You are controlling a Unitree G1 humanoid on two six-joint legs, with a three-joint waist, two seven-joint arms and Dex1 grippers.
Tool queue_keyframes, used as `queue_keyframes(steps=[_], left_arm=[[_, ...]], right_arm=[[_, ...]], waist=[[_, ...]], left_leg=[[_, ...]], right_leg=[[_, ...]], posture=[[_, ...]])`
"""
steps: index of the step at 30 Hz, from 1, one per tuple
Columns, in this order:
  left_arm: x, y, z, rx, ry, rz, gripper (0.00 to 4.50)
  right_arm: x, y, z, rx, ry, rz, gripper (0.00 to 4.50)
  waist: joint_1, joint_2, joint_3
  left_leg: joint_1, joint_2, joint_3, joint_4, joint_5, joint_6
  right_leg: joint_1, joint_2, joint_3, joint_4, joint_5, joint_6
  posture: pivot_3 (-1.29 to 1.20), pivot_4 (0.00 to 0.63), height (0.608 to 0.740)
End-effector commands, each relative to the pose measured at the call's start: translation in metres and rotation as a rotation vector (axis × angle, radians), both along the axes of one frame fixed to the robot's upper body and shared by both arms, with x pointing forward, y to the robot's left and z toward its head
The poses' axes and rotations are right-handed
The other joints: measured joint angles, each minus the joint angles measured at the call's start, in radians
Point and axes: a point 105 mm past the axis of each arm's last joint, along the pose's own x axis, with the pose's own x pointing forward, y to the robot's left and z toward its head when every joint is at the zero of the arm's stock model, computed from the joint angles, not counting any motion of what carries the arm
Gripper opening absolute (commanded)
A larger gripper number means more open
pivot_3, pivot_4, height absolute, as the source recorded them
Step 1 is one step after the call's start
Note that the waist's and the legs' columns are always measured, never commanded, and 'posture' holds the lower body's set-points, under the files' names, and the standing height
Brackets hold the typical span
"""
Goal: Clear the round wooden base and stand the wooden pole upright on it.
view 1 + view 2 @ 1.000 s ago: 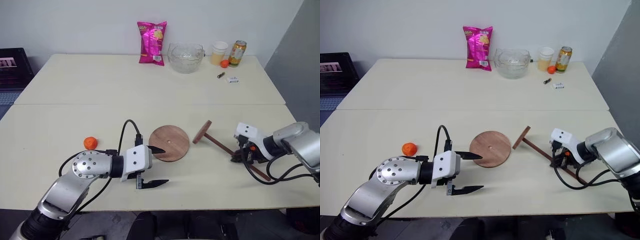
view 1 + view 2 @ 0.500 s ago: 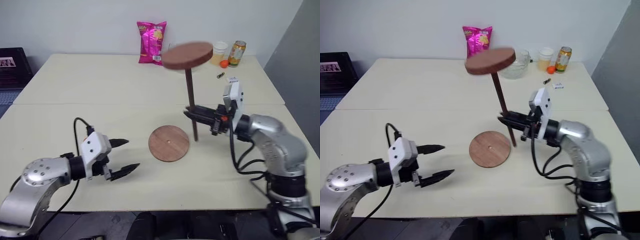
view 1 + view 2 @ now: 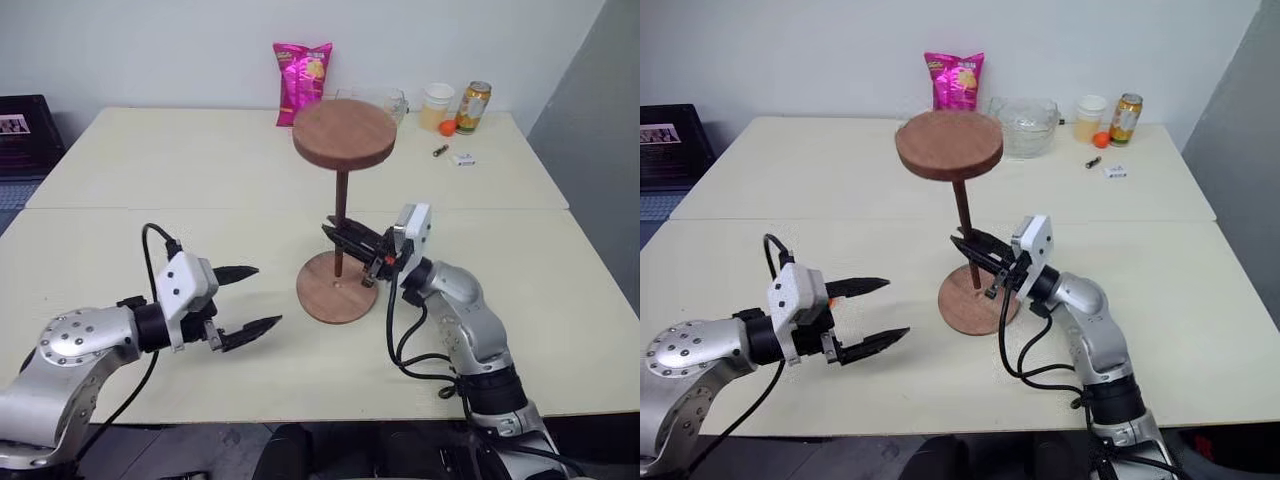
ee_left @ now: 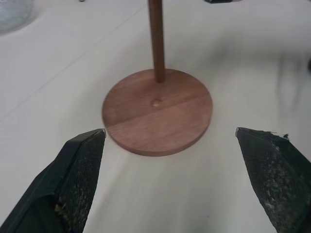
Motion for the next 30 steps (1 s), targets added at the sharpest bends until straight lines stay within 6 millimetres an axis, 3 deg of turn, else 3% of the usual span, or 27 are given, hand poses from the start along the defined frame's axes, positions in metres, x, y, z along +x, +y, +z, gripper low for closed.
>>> queue_keyframes(steps=[1, 14, 30], left_arm=[[-0.002, -0.001, 0.005, 0.044, -0.018, -0.056, 4.50], [-0.006, 0.002, -0.004, 0.090, 0.001, -0.082, 4.50], [-0.006, 0.009, -0.009, 0.098, -0.002, -0.084, 4.50]], right_arm=[[-0.001, 0.007, 0.003, 0.030, -0.049, -0.006, 0.23], [0.009, 0.013, -0.017, -0.002, -0.071, -0.031, 0.23], [0.009, 0.004, -0.031, -0.047, -0.051, -0.043, 0.23]], waist=[[-0.001, 0.000, 0.000], [-0.002, 0.000, 0.000], [-0.001, 0.000, 0.000]], left_leg=[[0.000, 0.000, 0.000, 0.000, 0.000, 0.000], [0.000, 0.000, 0.000, 0.000, 0.000, 0.000], [0.000, 0.000, 0.000, 0.000, 0.000, 0.000]], right_leg=[[0.000, 0.000, 0.000, 0.000, 0.000, 0.000], [0.000, 0.000, 0.001, 0.000, 0.000, 0.000], [0.000, 0.000, 0.001, 0.000, 0.000, 0.000]], posture=[[0.00, 0.150, 0.740], [0.00, 0.150, 0.740], [0.00, 0.150, 0.740]])
